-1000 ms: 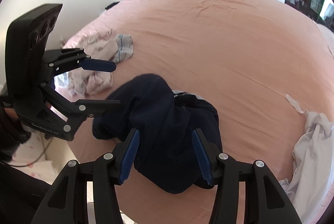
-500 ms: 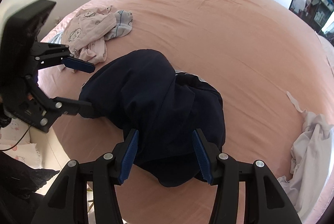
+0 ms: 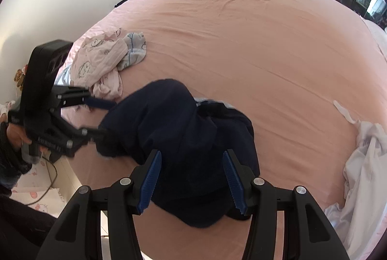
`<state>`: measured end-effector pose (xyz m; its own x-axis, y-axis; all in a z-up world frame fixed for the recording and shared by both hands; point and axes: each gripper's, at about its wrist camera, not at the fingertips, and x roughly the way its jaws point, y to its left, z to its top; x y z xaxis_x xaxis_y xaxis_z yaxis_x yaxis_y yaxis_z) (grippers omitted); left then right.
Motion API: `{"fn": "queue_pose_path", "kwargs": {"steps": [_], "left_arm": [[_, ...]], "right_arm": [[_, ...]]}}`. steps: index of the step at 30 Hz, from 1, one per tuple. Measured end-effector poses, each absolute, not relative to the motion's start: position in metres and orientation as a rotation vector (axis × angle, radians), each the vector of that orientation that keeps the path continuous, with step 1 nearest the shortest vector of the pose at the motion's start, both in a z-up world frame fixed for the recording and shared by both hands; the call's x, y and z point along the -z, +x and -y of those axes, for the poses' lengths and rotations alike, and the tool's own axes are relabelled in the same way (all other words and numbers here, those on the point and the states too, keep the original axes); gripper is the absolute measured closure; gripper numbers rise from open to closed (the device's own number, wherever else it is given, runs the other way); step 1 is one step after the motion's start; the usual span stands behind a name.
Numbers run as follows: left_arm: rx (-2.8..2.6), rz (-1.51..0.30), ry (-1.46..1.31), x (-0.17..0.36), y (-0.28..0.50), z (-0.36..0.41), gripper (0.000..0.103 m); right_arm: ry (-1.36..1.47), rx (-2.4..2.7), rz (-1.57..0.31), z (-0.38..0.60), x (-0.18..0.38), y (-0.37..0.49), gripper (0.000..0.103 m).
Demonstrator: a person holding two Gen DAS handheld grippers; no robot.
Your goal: Fold clothes
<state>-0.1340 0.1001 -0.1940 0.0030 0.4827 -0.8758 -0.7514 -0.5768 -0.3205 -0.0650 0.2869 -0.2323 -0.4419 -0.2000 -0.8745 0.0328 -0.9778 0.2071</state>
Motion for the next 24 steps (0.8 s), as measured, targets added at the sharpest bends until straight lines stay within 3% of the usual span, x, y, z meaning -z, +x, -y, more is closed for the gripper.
{"fn": "queue_pose_path", "kwargs": {"steps": [11, 17, 18, 19, 21, 24], "left_arm": [[-1.717, -0.342, -1.362, 0.197, -0.12, -0.11, 0.029], [-1.737, -0.339, -1.367, 0.197, -0.121, -0.107, 0.029], [-1.738, -0.337, -1.367, 0.197, -0.121, -0.107, 0.029], [-1.742, -0.336, -1.368, 0.196, -0.12, -0.106, 0.029], [-1.75, -0.338, -1.369, 0.195, -0.12, -0.105, 0.029], [-1.767, -0.34, -1.363, 0.193, -0.12, -0.103, 0.029]], "right_arm": [[1.634, 2.523, 0.328, -0.279, 0.255, -0.107, 0.051], [1.631, 2.509, 0.215, -0.262, 0.262, -0.106, 0.051], [1.632, 2.514, 0.189, -0.26, 0.263, -0.105, 0.057], [1.632, 2.519, 0.162, -0.258, 0.263, -0.103, 0.075], [1.634, 2.527, 0.115, -0.255, 0.264, -0.1, 0.096], [1.612, 2.52, 0.175, -0.26, 0.263, -0.097, 0.096]]}}
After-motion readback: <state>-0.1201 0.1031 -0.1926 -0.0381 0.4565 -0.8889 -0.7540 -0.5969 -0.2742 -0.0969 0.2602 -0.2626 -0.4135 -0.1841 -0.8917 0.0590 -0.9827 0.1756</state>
